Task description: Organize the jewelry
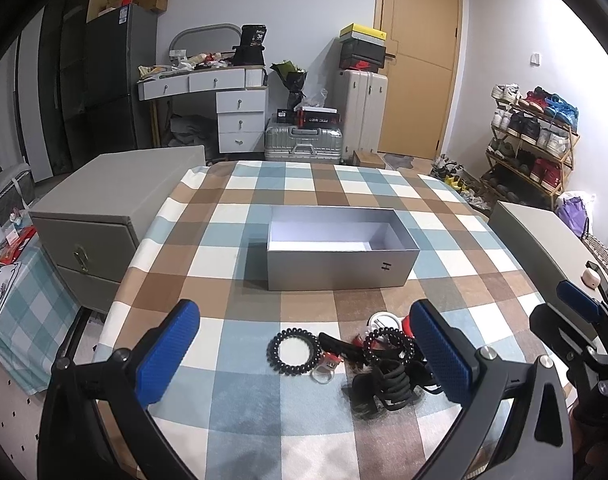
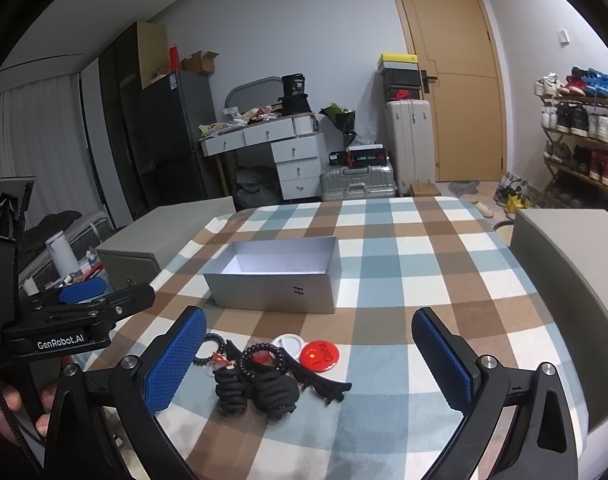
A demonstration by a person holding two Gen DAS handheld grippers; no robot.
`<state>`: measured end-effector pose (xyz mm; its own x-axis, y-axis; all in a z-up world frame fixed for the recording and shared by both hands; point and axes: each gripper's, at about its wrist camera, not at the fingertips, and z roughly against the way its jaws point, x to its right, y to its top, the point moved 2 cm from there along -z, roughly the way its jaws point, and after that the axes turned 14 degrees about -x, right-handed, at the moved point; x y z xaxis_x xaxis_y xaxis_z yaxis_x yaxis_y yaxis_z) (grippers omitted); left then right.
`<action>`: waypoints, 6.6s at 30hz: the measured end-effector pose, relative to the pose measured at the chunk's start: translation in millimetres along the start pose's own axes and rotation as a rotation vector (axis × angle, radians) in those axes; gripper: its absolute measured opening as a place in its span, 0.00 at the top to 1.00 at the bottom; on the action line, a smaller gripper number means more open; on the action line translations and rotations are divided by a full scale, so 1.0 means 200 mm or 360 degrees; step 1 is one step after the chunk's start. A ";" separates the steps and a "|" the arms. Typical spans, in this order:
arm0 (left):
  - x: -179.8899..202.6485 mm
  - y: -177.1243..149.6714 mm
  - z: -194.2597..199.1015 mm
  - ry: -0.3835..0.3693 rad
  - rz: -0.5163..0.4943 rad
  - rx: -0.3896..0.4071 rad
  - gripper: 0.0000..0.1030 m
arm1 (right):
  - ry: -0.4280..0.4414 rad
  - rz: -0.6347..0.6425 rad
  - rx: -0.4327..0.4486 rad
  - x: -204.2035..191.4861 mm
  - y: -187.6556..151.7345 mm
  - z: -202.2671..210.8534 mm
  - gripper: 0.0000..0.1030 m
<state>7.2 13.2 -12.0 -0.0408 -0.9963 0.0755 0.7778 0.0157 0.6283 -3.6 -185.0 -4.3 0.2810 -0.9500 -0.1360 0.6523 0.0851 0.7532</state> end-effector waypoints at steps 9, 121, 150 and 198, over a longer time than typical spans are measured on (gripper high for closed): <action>0.01 -0.02 -0.04 -0.0038 -0.0019 -0.0038 0.01 | 0.0013 0.0025 -0.0082 0.00 -0.03 -0.07 0.00; -0.06 0.57 -0.79 -0.0714 -0.0175 -0.0629 0.70 | 0.0524 -0.0055 -0.0647 0.05 0.56 -1.11 0.73; -0.04 0.49 -0.32 -0.0320 -0.0296 -0.0108 0.01 | 0.0377 -0.0086 -0.0078 0.12 0.51 -0.48 0.01; -0.31 -0.20 -0.36 -0.0151 -0.0016 -0.0157 0.01 | 0.0135 0.0274 -0.0453 -0.21 -0.12 -0.55 0.06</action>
<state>24.2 67.7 -97.2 -0.1042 -0.9838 0.1456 0.8349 -0.0070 0.5504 46.8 -114.5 -87.8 0.4537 -0.8872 -0.0845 0.7571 0.3337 0.5616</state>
